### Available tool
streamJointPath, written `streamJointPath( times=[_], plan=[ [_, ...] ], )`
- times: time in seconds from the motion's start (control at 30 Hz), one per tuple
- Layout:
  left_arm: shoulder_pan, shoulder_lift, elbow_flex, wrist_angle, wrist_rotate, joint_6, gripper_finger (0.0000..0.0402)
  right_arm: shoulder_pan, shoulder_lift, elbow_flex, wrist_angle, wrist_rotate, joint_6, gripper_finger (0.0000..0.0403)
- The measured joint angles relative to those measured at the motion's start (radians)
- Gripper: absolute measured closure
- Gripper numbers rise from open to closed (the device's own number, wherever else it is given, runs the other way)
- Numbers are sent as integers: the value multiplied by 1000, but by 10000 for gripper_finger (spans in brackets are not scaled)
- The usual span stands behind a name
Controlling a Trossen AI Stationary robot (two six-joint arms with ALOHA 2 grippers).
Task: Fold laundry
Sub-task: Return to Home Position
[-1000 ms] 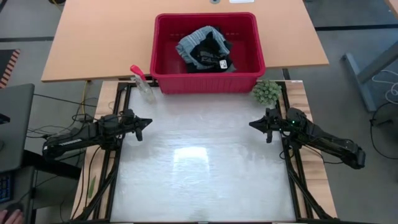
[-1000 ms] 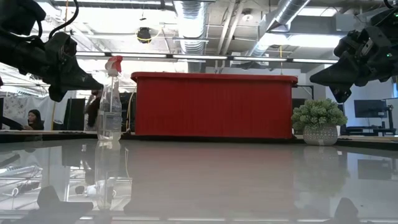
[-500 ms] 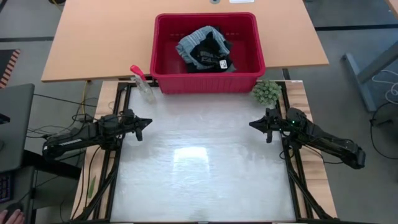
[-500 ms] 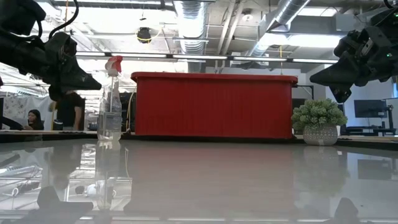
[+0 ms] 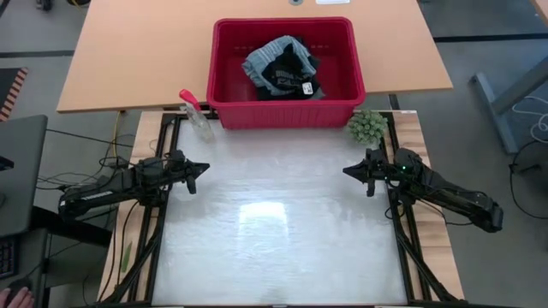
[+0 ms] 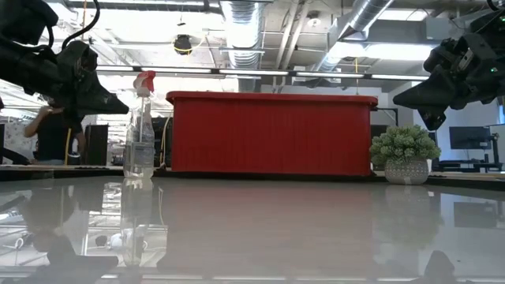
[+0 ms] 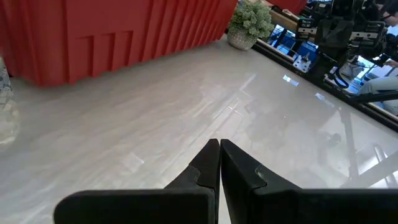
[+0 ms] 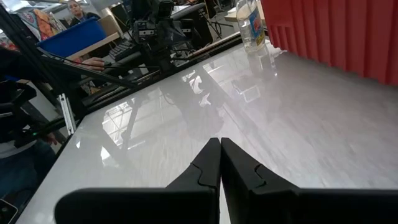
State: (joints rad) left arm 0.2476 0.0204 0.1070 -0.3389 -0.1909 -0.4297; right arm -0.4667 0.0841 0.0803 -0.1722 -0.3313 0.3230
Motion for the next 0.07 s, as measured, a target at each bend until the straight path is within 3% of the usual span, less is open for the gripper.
streamJointPath(
  times=[0.07],
  plan=[
    [0,0,0,0,0,0,401,0,0,0,0,0,0,365]
  ],
)
